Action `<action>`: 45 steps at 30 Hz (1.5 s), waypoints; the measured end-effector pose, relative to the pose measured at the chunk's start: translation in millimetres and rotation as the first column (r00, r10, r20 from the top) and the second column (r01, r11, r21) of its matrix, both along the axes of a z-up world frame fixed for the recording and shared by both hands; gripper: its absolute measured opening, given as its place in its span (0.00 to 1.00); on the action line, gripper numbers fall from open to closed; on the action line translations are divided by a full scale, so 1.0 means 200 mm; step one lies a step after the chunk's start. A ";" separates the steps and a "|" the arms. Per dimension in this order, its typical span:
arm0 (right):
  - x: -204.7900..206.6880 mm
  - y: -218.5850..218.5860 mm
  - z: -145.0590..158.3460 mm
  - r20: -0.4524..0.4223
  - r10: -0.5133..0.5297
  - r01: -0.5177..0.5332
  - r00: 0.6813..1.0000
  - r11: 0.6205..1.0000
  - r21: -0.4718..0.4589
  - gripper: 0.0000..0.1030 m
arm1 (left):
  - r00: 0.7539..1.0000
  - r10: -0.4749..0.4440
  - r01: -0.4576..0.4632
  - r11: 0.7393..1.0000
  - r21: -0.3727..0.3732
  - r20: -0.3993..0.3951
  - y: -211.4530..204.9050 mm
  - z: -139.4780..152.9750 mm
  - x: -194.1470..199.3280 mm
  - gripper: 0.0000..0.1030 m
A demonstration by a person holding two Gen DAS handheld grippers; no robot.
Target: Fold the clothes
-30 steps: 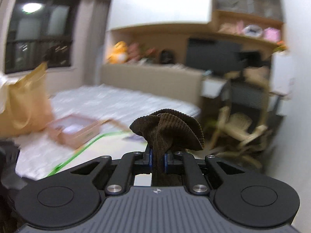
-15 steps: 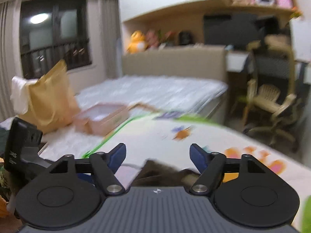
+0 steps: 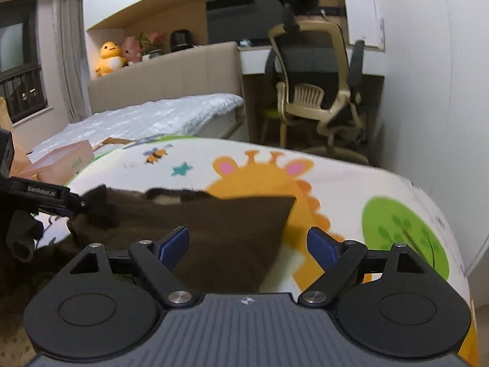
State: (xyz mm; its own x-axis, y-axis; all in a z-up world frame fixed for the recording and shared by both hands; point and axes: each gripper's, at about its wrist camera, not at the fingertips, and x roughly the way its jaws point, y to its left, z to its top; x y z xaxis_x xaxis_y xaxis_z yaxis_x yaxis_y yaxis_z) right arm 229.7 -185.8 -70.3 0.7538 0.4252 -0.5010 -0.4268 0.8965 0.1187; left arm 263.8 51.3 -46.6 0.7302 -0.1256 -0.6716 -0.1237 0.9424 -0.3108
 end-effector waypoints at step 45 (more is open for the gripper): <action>0.05 0.24 -0.01 -0.013 0.088 -0.089 0.996 0.991 -0.104 1.00 | 0.974 -0.226 0.225 0.972 0.070 0.005 -0.10 -0.06 -0.05 0.67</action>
State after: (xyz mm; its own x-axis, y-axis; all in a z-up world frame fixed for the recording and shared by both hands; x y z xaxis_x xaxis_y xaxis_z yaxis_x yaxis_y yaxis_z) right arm 239.0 -138.3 -71.8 0.7114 0.4349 -0.5521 -0.5043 0.8630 0.0300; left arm 254.2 30.6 -58.2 0.6967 -0.2417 -0.6754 0.0977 0.9647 -0.2444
